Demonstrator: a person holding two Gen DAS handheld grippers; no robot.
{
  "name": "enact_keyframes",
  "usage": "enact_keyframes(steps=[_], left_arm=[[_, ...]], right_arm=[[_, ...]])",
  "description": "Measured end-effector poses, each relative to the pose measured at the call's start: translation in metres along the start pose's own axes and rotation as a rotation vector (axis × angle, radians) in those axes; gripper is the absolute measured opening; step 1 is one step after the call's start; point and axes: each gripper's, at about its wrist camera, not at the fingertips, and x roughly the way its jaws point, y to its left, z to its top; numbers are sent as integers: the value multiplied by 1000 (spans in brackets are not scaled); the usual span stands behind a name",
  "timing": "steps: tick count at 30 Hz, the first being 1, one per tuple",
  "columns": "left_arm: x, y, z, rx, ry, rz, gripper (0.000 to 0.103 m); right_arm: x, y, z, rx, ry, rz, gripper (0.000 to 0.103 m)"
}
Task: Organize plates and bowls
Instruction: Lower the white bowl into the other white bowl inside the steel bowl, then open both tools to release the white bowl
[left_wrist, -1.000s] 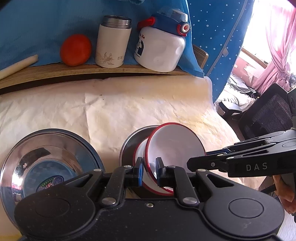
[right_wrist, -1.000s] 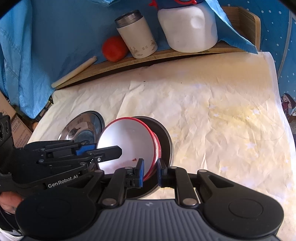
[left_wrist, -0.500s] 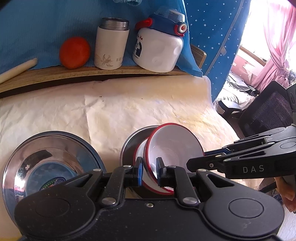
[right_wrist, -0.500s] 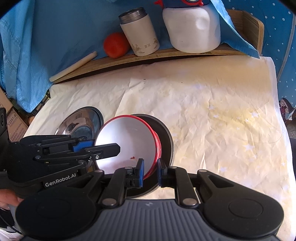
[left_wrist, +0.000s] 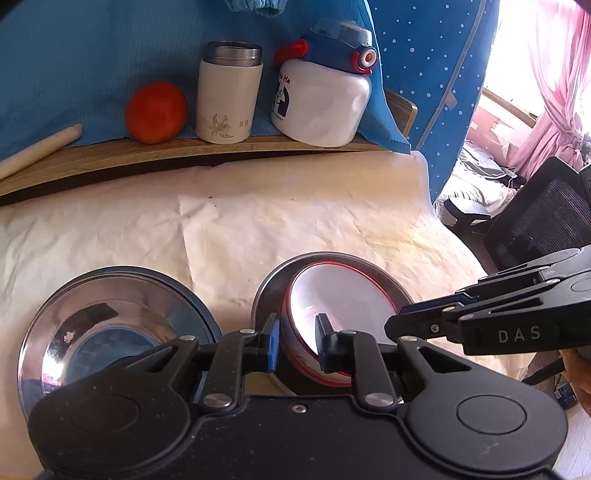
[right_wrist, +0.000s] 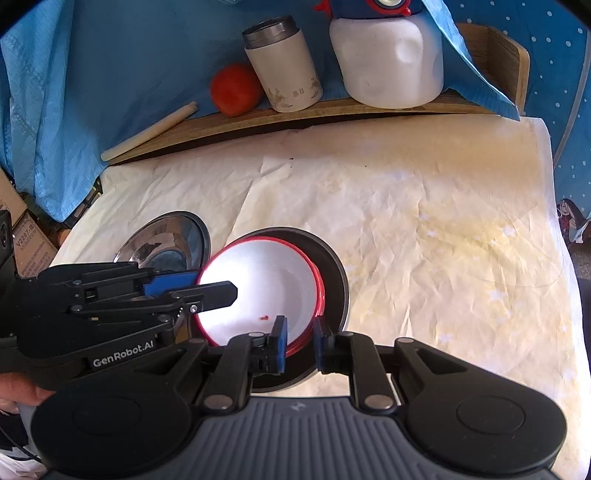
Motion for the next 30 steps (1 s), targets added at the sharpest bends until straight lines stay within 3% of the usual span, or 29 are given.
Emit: enact_keyframes(steps=[13, 17, 26, 30], left_arm=[[-1, 3, -7, -4, -14, -13, 26], [-7, 6, -5, -11, -31, -17, 29], [-26, 12, -3, -30, -92, 0, 61], [-33, 15, -5, -33, -116, 19, 83]], right_arm=[[-7, -4, -1, 12, -23, 1, 20], [-15, -8, -2, 23, -48, -1, 41], [-40, -18, -10, 52, -109, 0, 69], [-51, -19, -13, 51, -133, -12, 85]])
